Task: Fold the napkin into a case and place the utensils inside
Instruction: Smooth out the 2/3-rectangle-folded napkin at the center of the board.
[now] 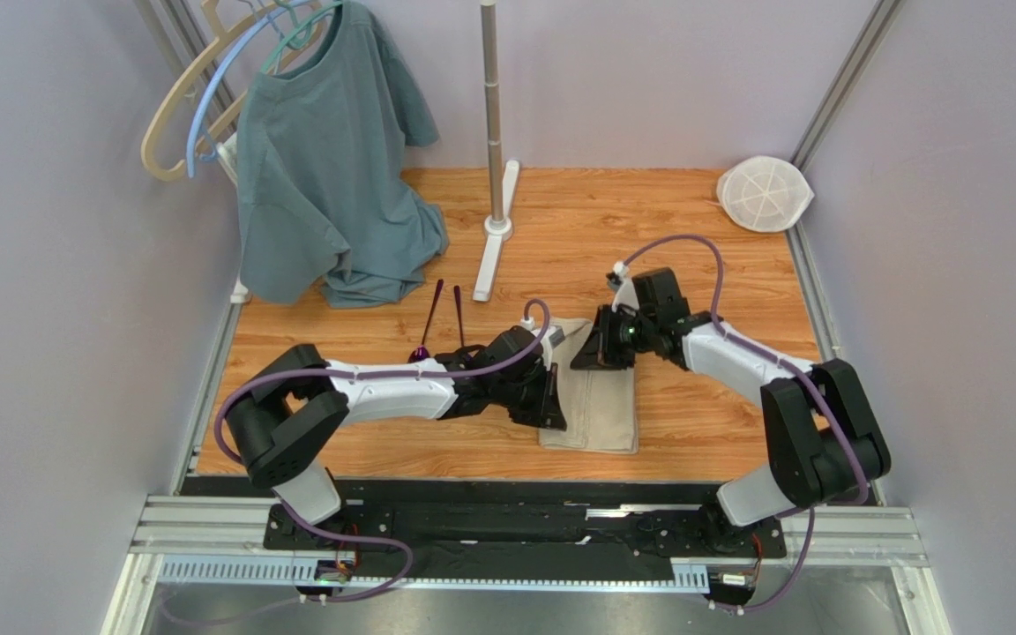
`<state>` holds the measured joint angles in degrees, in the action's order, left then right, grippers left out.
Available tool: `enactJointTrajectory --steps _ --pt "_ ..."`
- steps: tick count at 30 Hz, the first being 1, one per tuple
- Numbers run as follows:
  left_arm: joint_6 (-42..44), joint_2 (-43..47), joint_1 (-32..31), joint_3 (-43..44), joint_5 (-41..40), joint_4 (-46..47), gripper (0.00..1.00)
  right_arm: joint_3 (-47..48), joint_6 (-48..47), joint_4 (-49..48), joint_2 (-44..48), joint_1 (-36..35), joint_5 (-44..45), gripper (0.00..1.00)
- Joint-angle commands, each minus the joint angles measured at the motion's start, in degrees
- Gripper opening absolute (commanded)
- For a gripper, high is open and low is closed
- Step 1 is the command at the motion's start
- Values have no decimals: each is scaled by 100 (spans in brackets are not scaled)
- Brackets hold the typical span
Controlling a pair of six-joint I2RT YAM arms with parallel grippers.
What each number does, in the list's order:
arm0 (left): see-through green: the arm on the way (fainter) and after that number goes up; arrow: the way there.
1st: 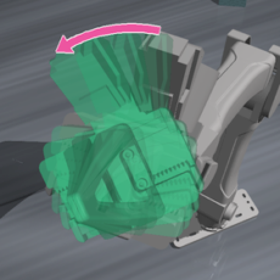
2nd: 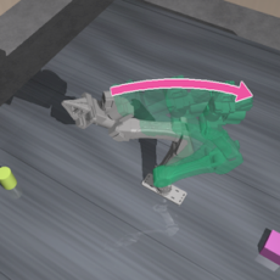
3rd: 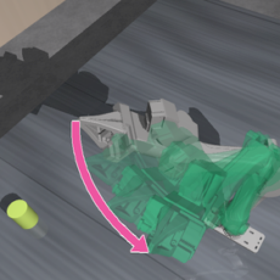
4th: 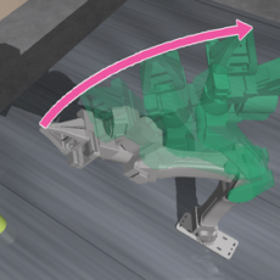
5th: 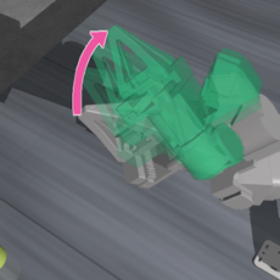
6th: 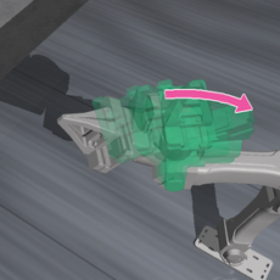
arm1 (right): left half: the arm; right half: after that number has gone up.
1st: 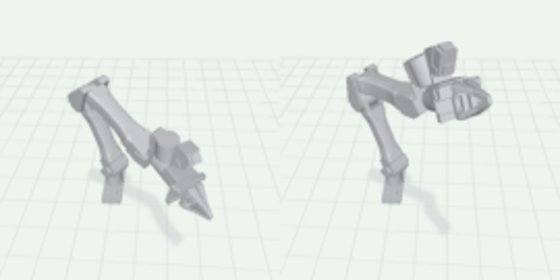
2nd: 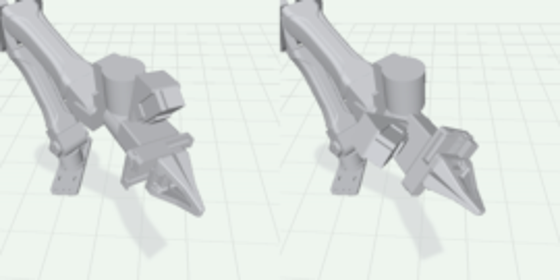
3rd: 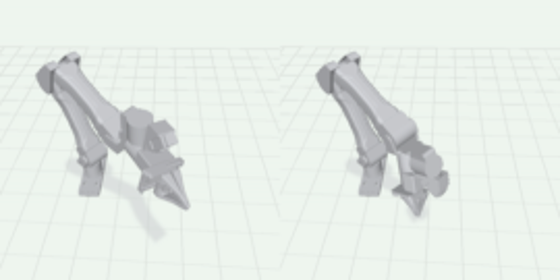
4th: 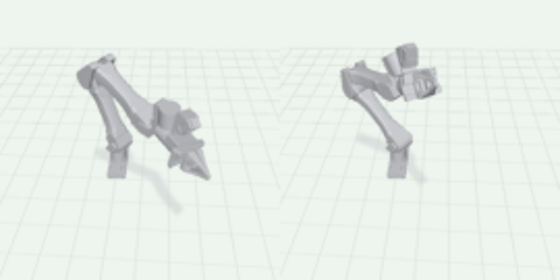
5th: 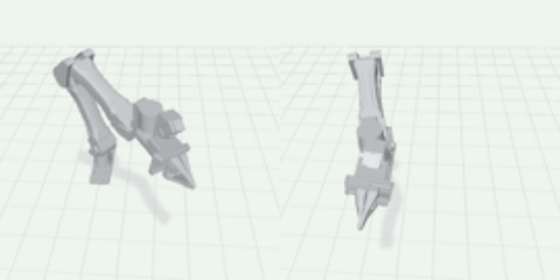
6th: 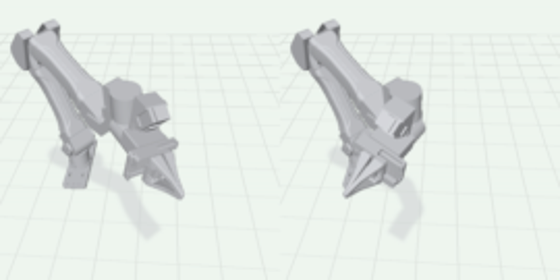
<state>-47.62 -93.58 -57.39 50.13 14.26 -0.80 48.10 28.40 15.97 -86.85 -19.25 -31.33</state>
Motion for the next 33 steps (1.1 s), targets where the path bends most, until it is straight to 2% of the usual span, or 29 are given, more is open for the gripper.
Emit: enactJointTrajectory --steps 1,7,14,18,25,28,33 --pt "-152 -371 -27 -381 156 413 2 -1055 578 -866 186 -106 -470 2" --pt "67 -574 -45 -584 -11 389 2 -1321 184 -780 -69 -71 4 0" --pt "-107 611 -89 -618 41 97 6 -1022 60 -59 598 -228 171 0" --pt "-266 894 -89 -907 -81 -79 7 -1074 322 153 1117 -728 233 0" --pt "-301 -168 -80 -926 165 694 4 -1961 877 -840 1065 -879 -22 0" --pt "-126 -433 -89 -830 33 503 3 -2217 843 -1095 881 -888 83 0" --pt "305 550 -80 -470 -362 -270 8 -1972 553 -518 1020 -888 425 0"
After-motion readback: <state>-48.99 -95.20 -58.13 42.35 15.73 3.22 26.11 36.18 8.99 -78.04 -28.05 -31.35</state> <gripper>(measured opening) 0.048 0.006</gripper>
